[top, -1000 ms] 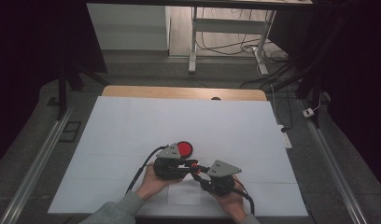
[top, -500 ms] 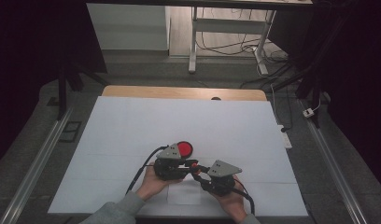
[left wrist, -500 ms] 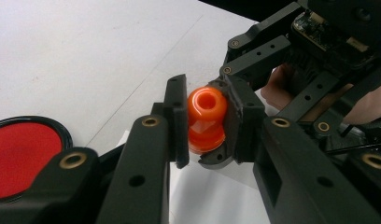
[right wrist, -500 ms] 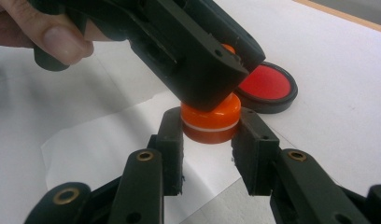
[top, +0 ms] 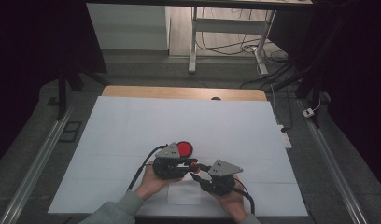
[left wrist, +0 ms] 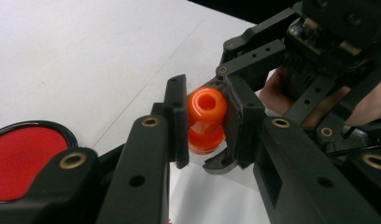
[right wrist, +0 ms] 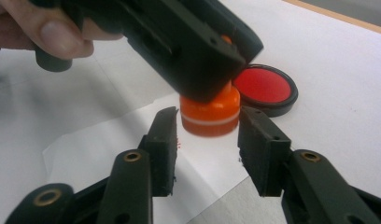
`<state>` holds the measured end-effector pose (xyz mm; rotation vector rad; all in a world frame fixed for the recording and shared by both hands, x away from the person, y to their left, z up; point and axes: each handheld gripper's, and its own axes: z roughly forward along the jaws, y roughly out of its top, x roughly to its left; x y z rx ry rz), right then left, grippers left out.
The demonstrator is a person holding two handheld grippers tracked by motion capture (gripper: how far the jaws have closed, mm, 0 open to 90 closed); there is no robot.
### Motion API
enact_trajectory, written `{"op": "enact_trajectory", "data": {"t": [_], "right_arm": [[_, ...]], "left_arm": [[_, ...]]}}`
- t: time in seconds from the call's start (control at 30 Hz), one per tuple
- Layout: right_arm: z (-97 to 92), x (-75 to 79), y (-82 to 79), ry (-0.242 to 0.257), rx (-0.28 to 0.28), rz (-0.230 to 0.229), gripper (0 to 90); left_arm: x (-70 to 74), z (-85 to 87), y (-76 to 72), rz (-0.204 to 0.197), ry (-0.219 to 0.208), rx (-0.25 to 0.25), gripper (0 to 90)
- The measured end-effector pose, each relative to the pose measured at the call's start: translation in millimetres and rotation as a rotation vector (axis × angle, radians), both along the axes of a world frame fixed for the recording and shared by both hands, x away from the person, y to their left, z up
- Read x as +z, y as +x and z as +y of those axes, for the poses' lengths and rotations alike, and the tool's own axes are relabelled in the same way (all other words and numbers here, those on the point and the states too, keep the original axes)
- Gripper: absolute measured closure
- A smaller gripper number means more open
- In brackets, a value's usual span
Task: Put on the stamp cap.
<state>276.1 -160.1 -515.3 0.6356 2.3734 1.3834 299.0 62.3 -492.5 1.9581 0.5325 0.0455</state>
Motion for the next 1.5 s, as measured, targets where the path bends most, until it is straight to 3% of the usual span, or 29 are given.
{"op": "enact_trajectory", "data": {"t": [0.33,0.5,0.6,1.27,1.33,1.43,1.5], "right_arm": [[-11.8,0.3,3.6,-0.006,-0.032,0.011,50.9],[-31.7,0.8,8.4,-0.037,-0.087,0.012,49.9],[-44.9,-0.1,10.3,-0.028,-0.108,0.023,49.9],[-112.1,8.4,3.8,-0.056,-0.261,-0.014,48.4],[-117.7,8.6,3.5,-0.05,-0.267,-0.012,48.3],[-125.8,10.3,2.5,-0.055,-0.278,-0.016,48.3],[-130.9,10.7,2.5,-0.048,-0.283,-0.016,48.3]], "left_arm": [[4.1,6.3,1.9,-0.002,0.001,0.012,72.6],[5.7,10.4,4.0,0.005,0.004,0.018,72.6],[6.7,10.9,3.7,0.002,0.01,0.023,72.6],[16.5,29.6,9.5,0.003,0.021,0.081,72.5],[17.2,32.5,10.6,0.001,0.032,0.092,72.5],[18.8,37.3,11.4,-0.029,0.083,0.121,72.4],[20.2,41.2,12.7,-0.022,0.065,0.131,72.5]]}}
